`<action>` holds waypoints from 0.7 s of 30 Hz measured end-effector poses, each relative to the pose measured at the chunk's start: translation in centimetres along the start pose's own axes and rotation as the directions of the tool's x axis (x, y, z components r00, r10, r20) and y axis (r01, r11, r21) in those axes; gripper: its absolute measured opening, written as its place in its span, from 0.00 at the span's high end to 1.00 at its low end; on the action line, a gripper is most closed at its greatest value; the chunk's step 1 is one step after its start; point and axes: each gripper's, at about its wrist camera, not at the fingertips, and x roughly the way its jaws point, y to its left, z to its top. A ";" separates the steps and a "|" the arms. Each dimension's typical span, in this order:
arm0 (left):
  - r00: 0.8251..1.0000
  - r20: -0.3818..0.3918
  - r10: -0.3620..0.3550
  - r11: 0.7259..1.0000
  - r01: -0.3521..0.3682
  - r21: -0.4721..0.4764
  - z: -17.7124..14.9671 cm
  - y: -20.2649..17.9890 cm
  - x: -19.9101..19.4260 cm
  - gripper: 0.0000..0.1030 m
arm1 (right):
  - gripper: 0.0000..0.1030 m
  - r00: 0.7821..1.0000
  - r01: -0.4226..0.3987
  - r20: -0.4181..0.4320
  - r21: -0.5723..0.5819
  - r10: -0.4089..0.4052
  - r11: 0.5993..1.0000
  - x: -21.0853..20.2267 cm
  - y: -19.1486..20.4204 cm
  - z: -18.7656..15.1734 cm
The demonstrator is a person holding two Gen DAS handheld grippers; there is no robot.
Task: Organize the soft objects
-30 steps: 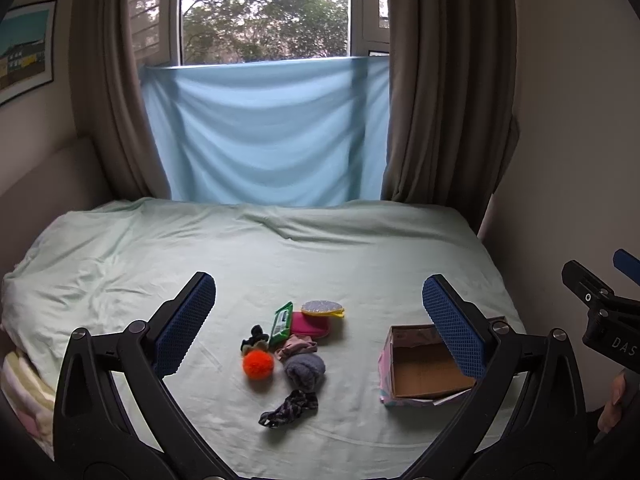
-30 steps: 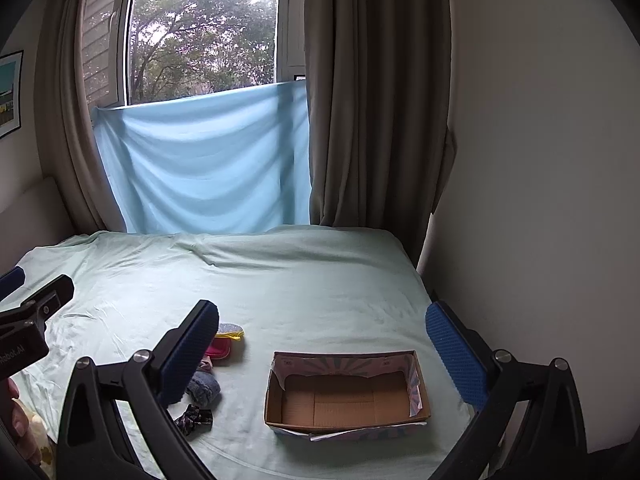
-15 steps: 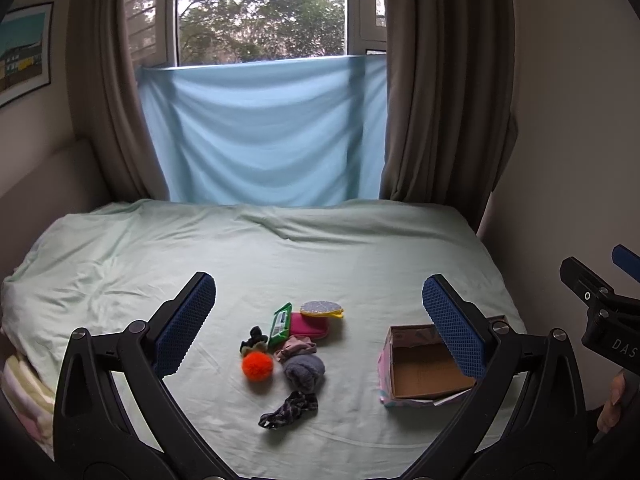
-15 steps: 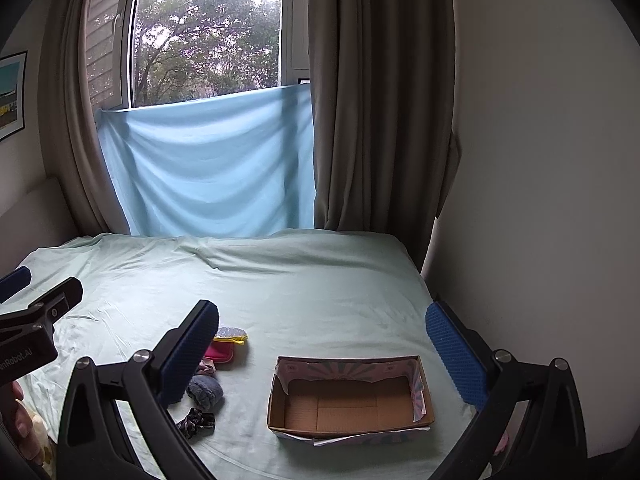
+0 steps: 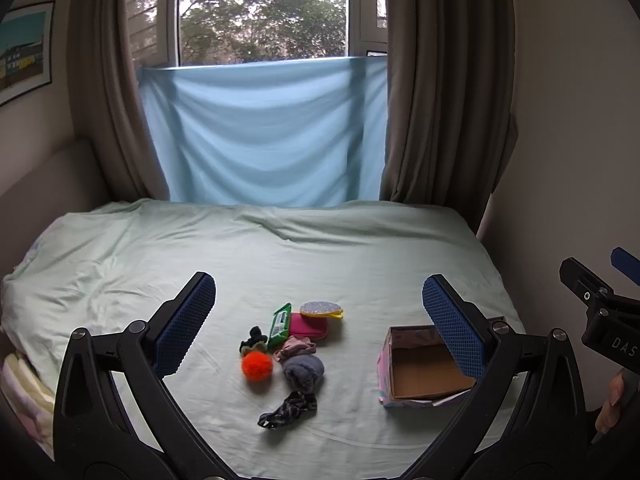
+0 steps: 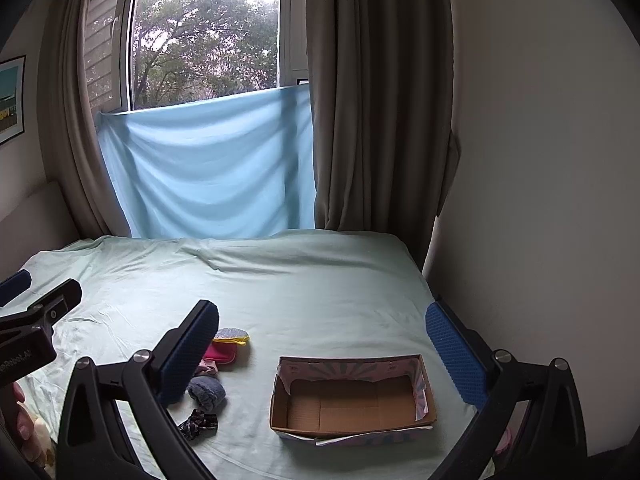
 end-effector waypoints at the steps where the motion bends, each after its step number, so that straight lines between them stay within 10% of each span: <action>1: 1.000 0.000 0.000 1.000 0.000 0.001 0.0 0.0 0.0 0.00 | 0.00 1.000 -0.001 0.001 0.000 0.001 1.000 -0.1 0.0 0.0; 21: 1.000 -0.003 0.005 1.000 -0.005 -0.003 -0.1 0.6 -0.5 0.00 | 0.00 1.000 -0.015 0.011 -0.005 0.015 1.000 -0.2 0.0 -0.3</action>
